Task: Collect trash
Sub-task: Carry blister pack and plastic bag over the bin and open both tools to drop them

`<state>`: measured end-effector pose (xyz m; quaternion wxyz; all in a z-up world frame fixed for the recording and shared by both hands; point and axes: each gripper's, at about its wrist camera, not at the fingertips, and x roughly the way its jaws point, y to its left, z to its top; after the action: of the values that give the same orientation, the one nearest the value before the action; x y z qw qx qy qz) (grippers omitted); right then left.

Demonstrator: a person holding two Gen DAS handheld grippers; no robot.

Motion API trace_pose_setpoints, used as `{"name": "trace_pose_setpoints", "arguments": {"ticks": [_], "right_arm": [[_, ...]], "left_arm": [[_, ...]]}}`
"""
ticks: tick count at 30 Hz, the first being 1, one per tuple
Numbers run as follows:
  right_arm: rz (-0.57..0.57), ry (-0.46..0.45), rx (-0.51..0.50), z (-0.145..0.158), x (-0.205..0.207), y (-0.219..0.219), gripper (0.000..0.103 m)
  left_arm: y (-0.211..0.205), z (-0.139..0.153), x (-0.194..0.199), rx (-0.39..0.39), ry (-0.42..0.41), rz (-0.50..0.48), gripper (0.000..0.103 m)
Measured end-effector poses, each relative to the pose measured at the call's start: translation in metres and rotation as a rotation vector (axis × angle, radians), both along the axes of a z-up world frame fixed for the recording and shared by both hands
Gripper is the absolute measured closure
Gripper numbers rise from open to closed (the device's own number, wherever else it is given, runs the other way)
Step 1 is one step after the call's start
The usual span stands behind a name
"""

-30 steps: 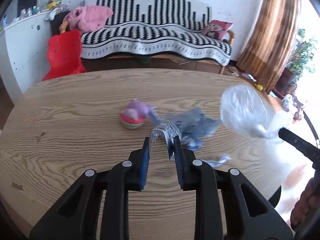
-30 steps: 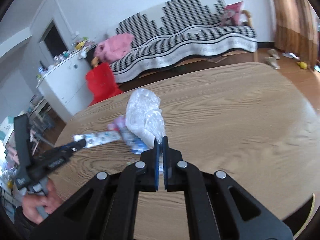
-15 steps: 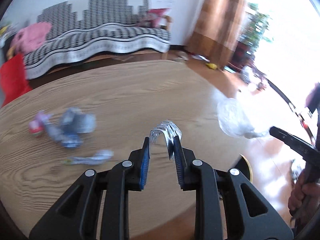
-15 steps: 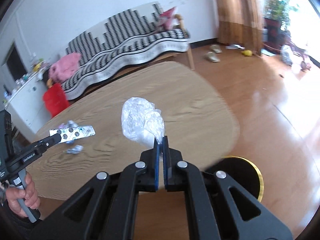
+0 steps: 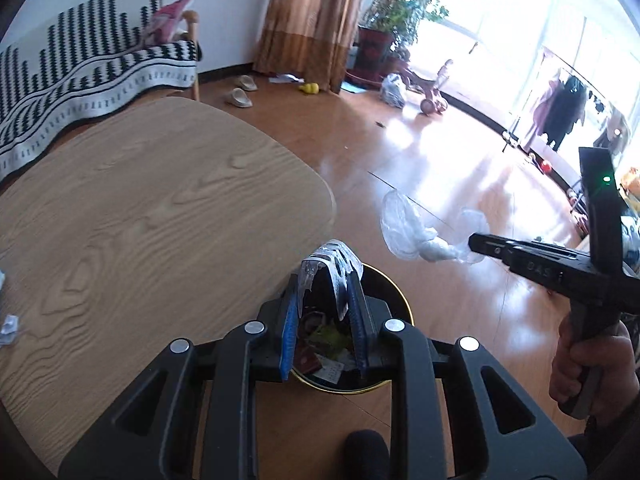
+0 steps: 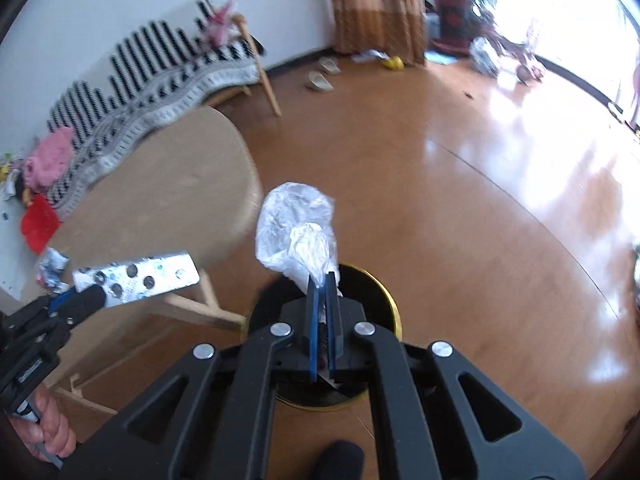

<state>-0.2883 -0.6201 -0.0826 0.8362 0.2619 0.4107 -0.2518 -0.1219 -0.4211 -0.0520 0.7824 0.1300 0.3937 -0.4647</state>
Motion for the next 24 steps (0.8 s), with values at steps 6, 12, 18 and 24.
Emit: {"name": "trace_pose_setpoints", "arguments": {"ticks": [6,12,18,24], "right_arm": [[-0.011,0.134,0.13,-0.054,0.009,-0.01,0.099],[-0.014,0.185,0.258,-0.09,0.024,-0.009,0.099],[0.009,0.193,0.271,-0.092,0.038,-0.002,0.099],[0.023,0.198,0.27,-0.091,0.042,0.0,0.099]], "left_arm": [[-0.025,-0.015,-0.003,0.028,0.0,-0.026,0.08],[-0.032,-0.022,-0.002,0.042,0.002,-0.033,0.08],[-0.038,-0.026,-0.003,0.05,0.006,-0.035,0.08],[-0.042,-0.031,-0.001,0.063,0.0,-0.038,0.08]]}}
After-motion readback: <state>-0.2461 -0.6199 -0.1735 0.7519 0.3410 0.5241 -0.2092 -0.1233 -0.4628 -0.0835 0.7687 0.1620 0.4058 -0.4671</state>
